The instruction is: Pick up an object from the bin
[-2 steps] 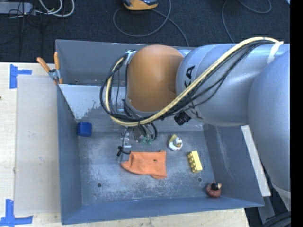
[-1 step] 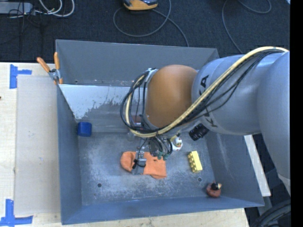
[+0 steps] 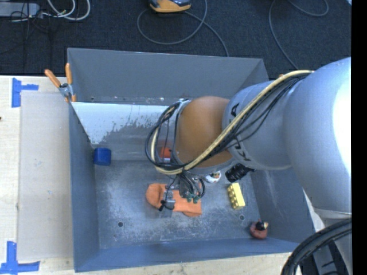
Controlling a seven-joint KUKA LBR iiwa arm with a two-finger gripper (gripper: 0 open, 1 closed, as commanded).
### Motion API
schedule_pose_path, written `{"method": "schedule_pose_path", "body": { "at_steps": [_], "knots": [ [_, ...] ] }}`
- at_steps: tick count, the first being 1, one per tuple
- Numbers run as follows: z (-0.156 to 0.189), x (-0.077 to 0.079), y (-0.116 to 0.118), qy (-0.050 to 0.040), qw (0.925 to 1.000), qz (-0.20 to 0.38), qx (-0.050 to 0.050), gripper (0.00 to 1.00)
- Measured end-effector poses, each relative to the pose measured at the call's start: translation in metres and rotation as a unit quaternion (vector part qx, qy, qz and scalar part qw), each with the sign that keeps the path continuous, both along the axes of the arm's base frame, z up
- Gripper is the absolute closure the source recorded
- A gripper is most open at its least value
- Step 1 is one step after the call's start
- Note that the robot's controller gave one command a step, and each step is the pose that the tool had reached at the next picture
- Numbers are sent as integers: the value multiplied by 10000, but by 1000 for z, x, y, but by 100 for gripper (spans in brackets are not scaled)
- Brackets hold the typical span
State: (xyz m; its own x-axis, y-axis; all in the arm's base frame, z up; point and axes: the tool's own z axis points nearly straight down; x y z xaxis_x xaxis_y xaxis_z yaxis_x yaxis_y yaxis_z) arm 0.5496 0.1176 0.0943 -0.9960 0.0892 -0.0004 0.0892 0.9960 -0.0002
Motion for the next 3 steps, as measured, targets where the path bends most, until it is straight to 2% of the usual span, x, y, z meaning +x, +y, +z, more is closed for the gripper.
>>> {"method": "schedule_pose_path", "body": {
  "at_steps": [1,2,3],
  "knots": [
    [-11,-14,-27,84,9997,-223,0,0],
    [-25,-25,-55,13,9997,-236,0,100],
    [-25,-25,-55,13,9997,-242,2,100]
  ]
}}
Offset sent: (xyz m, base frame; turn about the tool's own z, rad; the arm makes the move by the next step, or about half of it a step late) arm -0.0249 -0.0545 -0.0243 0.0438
